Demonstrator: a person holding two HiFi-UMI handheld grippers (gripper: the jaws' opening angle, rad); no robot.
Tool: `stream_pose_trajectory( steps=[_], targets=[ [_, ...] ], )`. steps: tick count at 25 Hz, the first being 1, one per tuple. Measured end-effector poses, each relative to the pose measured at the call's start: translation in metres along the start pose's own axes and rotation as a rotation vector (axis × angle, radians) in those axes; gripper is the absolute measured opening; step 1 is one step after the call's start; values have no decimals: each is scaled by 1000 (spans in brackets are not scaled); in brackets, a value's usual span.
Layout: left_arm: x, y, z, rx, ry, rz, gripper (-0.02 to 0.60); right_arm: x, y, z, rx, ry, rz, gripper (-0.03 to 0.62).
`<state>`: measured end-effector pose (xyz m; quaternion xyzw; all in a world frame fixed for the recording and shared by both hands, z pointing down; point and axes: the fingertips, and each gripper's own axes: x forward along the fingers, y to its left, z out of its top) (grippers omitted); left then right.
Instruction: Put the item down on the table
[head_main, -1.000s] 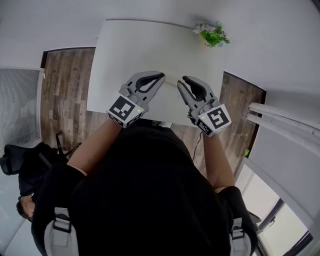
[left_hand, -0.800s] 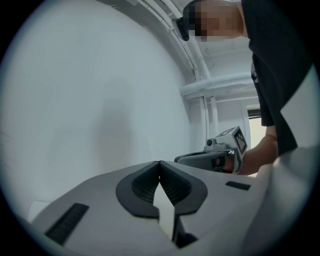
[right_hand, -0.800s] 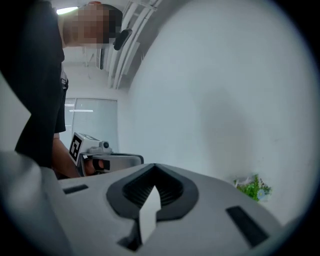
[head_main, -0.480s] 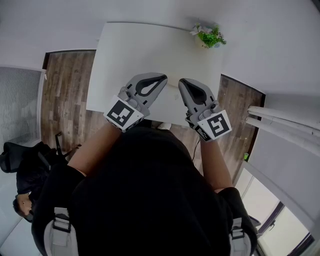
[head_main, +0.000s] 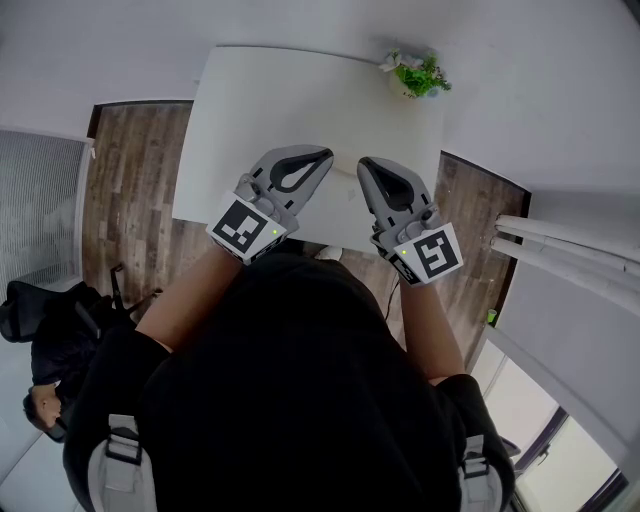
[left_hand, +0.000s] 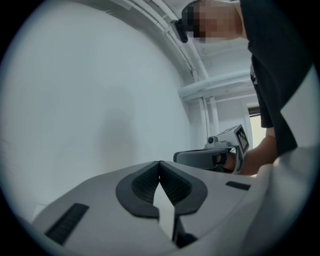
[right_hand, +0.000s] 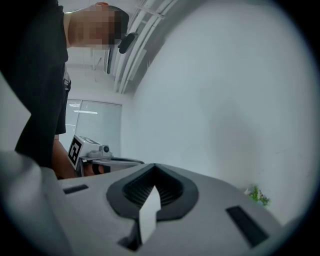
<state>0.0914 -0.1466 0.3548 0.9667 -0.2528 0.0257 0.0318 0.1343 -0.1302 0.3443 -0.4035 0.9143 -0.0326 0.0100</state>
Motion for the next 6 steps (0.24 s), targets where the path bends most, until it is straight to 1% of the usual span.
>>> stream_pose_trajectory(
  steps=[3, 6],
  targets=[
    [0, -3, 1, 2, -18, -7, -6, -1, 2, 1, -3, 0, 5, 2],
    [0, -5, 4, 6, -12, -7, -6, -3, 2, 1, -8, 4, 5, 2]
  ],
)
